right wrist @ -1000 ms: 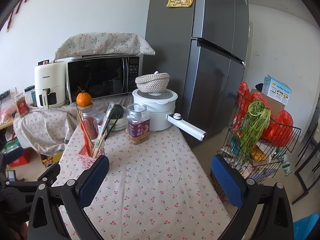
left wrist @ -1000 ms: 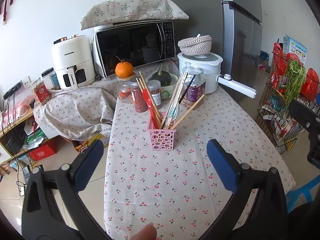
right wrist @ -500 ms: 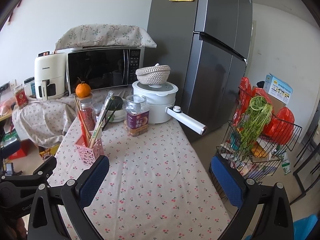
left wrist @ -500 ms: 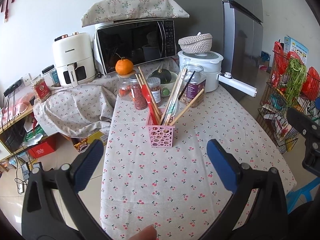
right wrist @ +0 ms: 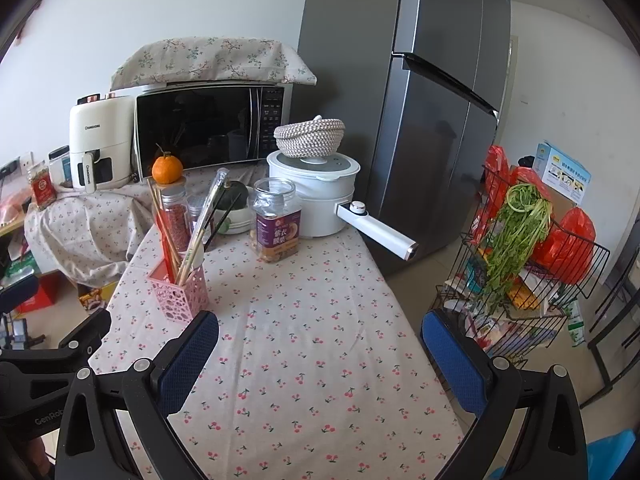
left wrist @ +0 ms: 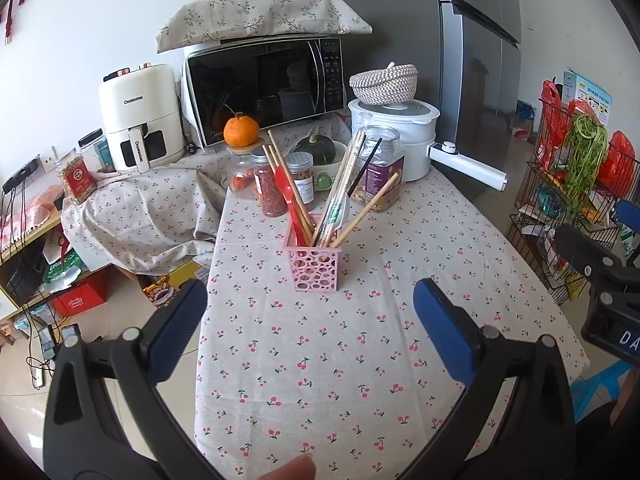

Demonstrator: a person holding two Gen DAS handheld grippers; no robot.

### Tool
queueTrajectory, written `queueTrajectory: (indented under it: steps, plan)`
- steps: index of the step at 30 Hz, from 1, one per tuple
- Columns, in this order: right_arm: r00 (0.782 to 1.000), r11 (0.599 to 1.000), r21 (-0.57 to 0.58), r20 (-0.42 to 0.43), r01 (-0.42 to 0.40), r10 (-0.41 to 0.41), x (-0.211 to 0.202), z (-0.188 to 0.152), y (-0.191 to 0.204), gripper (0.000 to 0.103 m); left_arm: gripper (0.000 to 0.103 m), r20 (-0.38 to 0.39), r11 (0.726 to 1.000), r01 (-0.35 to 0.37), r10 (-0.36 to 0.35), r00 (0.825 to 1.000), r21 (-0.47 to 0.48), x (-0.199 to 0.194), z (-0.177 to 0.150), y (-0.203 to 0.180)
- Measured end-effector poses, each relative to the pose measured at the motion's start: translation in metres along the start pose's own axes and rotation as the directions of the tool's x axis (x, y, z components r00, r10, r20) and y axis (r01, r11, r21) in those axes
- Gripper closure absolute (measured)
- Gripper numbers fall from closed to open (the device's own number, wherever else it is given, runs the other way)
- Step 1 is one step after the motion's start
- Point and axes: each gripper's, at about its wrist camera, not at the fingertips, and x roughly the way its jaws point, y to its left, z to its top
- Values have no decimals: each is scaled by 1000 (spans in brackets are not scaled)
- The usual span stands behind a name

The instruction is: Organize utensils

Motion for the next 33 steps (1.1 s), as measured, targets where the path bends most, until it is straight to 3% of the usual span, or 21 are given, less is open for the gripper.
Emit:
queueTrajectory:
  steps: [33]
  plan:
    - [1000, 1000, 2, -16, -12, 12, 6, -3, 1, 0, 1, 4, 1000, 22, -22, 1000, -3, -3, 0, -3]
